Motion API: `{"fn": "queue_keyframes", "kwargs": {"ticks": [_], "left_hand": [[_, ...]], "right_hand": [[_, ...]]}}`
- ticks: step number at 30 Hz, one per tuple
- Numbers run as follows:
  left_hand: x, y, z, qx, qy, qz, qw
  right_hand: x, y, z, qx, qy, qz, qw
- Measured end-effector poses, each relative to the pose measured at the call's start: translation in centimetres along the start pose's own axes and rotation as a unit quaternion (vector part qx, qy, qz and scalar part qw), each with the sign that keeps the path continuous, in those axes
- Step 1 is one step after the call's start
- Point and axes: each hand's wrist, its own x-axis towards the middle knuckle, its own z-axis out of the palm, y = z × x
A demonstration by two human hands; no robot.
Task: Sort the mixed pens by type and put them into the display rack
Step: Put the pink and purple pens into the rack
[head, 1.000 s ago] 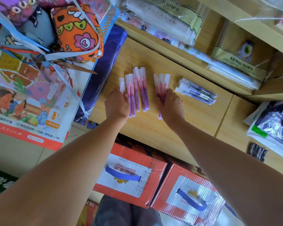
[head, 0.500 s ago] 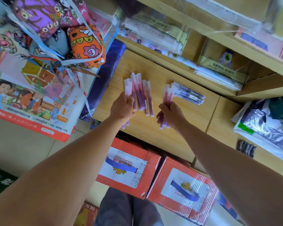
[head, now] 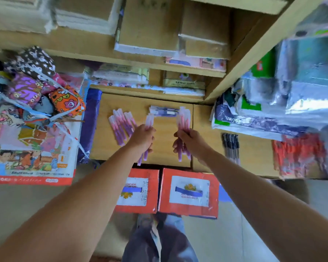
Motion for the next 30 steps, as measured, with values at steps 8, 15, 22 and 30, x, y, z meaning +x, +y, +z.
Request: {"fn": "queue_keyframes", "kwargs": {"ticks": [8, 15, 22, 30], "left_hand": [[-7.4, 5.5, 9.6, 0.194, -0.101, 0.088, 0.972], [-14.3, 9.2, 23.5, 0.311, -0.178, 0.159, 0.920], [-21.3, 8.6, 41.1, 0.352, -0.237, 0.192, 0.885], [-27.4, 8.6, 59.3, 0.378, -0.248, 0.198, 0.870]], "right_hand": [[-12.2, 1.7, -8.5, 0.103, 0.128, -0.022, 0.986], [-22.8, 4.2, -18.8, 0.199, 0.203, -0.011, 0.959], [-31.3, 10.2, -32.6, 0.121, 0.303, 0.011, 0.945], [-38.9, 16.5, -47.3, 0.097, 0.393, 0.049, 0.913]]}}
